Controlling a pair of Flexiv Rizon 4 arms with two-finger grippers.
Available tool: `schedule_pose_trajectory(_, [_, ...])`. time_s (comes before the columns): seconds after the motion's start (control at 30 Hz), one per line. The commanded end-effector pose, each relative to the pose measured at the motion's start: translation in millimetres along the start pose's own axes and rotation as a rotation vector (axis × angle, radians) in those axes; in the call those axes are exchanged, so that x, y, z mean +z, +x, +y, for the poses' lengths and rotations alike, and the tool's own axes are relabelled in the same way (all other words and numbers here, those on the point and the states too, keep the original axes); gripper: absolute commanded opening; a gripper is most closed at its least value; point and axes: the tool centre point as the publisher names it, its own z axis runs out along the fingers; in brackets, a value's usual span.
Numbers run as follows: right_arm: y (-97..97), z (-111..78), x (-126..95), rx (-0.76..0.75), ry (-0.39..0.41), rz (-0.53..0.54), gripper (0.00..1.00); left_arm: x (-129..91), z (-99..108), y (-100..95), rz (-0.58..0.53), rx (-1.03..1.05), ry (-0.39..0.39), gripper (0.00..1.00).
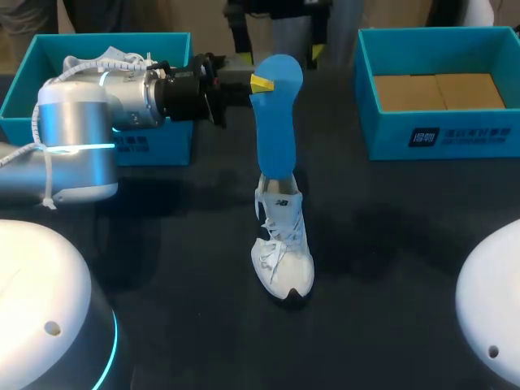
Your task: Take the shoe out of the shoebox, open the shoe tongue, remove and reinsert the insole, then place the shoe into the shoebox
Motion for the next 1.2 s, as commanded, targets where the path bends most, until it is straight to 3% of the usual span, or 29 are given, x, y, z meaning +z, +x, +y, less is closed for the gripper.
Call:
schedule_pose_trajectory(0.03, [0.5, 0.3, 0, 0.001, 0.000, -0.002, 1.00, 0, 0, 0.4, -0.003, 0.000, 0.001, 0.00])
schedule_pose_trajectory(0.37, [-2.1, 0.5, 0, -0.003, 0.022, 0.025, 1.00, 0, 0, 0.4, -0.003, 0.000, 0.001, 0.00])
schedule_pose_trajectory(1.2, [-55.7, 1.8, 1, 0.117, 0.038, 0.291, 1.00, 0, 0, 0.4, -0.003, 0.000, 0.001, 0.00])
